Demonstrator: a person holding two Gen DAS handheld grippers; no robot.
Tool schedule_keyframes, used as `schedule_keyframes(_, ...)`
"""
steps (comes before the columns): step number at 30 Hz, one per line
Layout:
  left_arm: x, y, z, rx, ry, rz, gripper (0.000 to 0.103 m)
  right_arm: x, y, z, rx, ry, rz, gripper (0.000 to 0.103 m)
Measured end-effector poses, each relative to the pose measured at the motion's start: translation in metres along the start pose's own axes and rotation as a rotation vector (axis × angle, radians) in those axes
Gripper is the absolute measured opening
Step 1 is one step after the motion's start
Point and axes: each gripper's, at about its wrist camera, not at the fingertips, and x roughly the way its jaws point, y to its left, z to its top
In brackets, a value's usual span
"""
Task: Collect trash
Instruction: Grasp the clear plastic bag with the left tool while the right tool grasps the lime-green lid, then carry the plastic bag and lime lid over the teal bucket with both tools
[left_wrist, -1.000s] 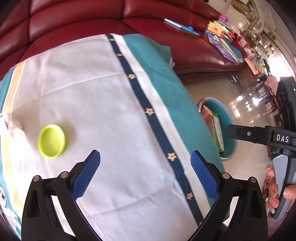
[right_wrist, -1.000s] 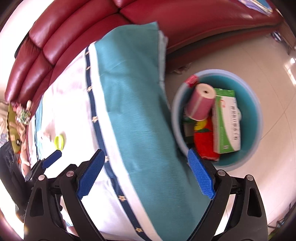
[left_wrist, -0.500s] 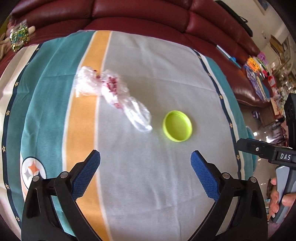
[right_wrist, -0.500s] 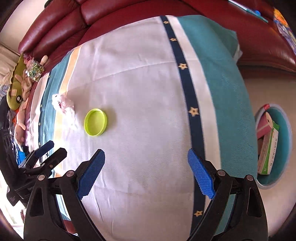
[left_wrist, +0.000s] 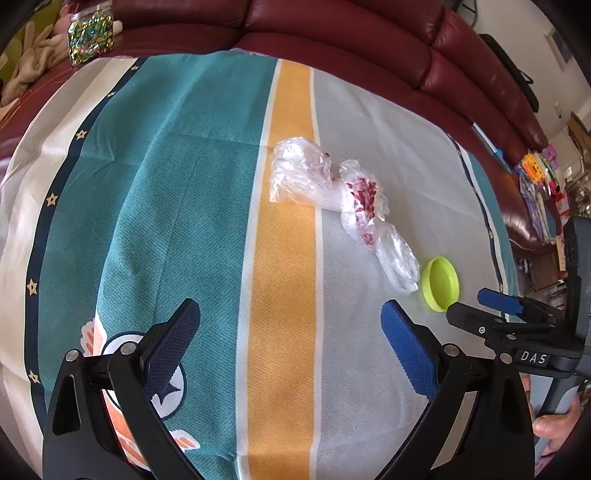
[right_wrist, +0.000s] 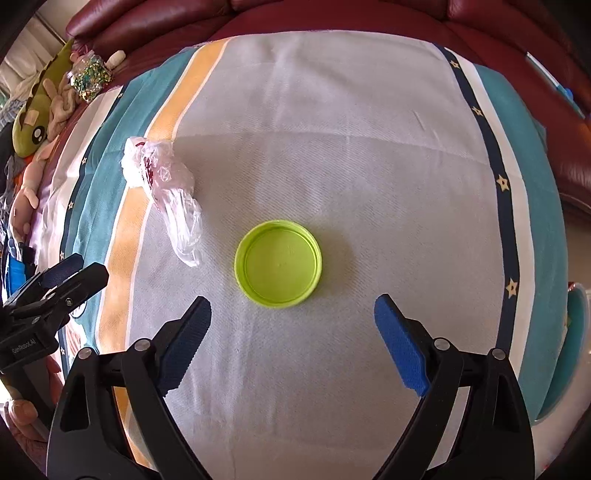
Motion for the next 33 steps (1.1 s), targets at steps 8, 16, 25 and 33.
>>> schedule_keyframes(8,0.009,-0.001,0.016,-0.017,-0.006,-0.007,0.098,0.015,0.013,0.005,-0.061,-0.021,-0.070,0.053)
schedule_keyframes(16,0.024,-0.025,0.041,-0.046,-0.032,-0.034,0.098,-0.007,-0.027,0.007,0.032,-0.058,-0.065,0.052)
schedule_keyframes(25,0.054,-0.060,0.063,-0.010,-0.064,0.073,0.093,-0.022,-0.069,0.002,0.106,-0.069,-0.059,0.052)
schedule_keyframes(33,0.057,-0.085,0.052,0.092,-0.072,0.128,0.031,-0.038,-0.096,-0.015,0.144,-0.094,-0.026,0.052)
